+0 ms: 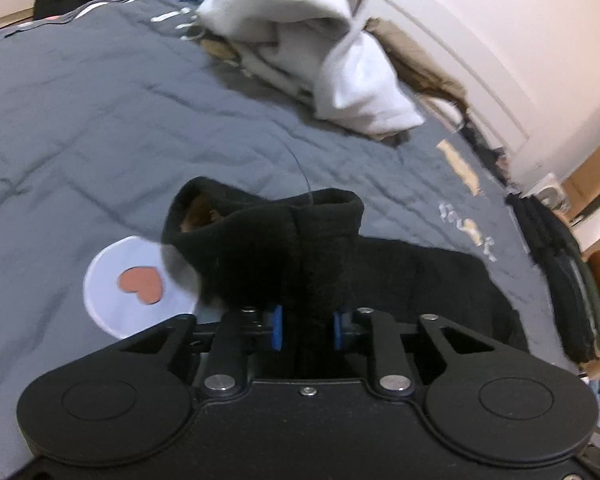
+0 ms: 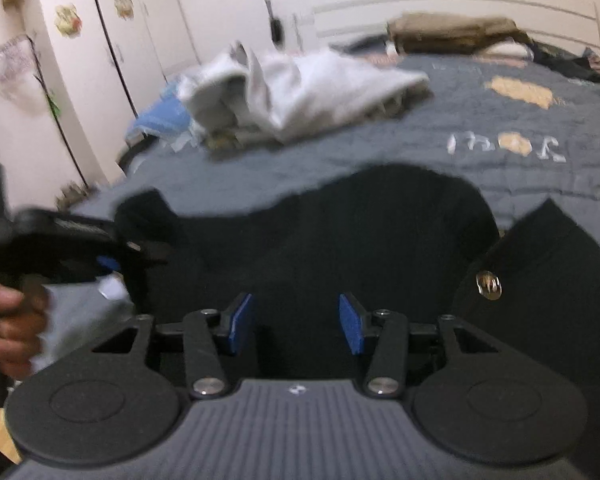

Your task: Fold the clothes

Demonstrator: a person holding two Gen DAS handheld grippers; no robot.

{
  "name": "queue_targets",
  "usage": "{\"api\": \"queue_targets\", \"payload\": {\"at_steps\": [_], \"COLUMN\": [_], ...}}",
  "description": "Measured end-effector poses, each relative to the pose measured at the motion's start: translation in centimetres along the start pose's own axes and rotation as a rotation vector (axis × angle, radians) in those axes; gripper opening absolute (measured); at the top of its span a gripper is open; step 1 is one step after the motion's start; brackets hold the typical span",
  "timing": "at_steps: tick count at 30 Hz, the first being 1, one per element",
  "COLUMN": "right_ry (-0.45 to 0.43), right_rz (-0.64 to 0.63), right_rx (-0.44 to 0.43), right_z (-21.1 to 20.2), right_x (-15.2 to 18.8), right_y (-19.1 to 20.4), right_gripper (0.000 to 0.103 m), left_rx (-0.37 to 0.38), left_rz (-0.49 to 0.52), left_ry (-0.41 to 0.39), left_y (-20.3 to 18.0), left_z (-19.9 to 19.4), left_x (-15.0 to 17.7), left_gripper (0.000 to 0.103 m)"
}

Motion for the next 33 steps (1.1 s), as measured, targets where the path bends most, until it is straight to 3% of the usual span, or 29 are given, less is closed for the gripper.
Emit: {"api": "queue_targets", "payload": {"at_steps": [4,8,12,15,20,22,26,31,33], "right_ry": [0.060,0.080,0.081,0.074,0.027,0.003,-0.030,-0.014,-0.006], "right_rz": [0.012,-0.022,-0.024,-0.009,-0.006,-0.010,-0.008,-0.027,-0.031], "right_rx": [0.028,0.040,0.046,0.040,0.005,-0.017,-0.060,-0.063,-0.068], "right_z": [1.4,1.7,1.4,1.3,0.8,0.5,0.1,0.5,0.7], "right_x": [0.9,1.3,1.4,0.9,0.2,0.0,-0.3,-0.1,-0.1], "right_y": [-0.8,-0.4,-0.2,-0.4,0.0,0.2,0.6,1.0,1.1], "right_gripper": [0.047,0.048,0.048,0.048,0.048,0.048,0.048,0.048,0.048], "left_rx": [-0.057,-0.049,0.020,0.015,0.064,0.109,0.172,0.167,0.180], "left_rz": [-0.017,0.011,-0.033,-0.059,-0.101,-0.142,-0.101,-0.077,-0.069], "left_ry": [0.069,0.102,0.002,-0.077,-0.099,-0.070,-0.010,0.101,0.097], "left_y": [1.6,2.6,4.3,5.6,6.8,7.2,6.2,5.4,5.1], "left_z": [-1.1,-2.4,-5.7,-6.6,-3.8,-2.4,0.2,3.1,3.4], "left_x": [0.5,0.5,-1.1,-2.6,-6.0,-7.0,-7.7,-7.1,-6.8], "left_gripper": [0.020,0.039,0.043,0.052,0.055,0.055,0.053,0.053,0.050]}}
Point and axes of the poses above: each gripper's, at about its wrist camera, not at the fingertips, and z roughly the way its jaws point, y to its left, x to its underside, the point moved 2 cm from there along z, roughly the way its jaws point, and after that the axes turned 15 degrees about -x, right-handed, at the moved point
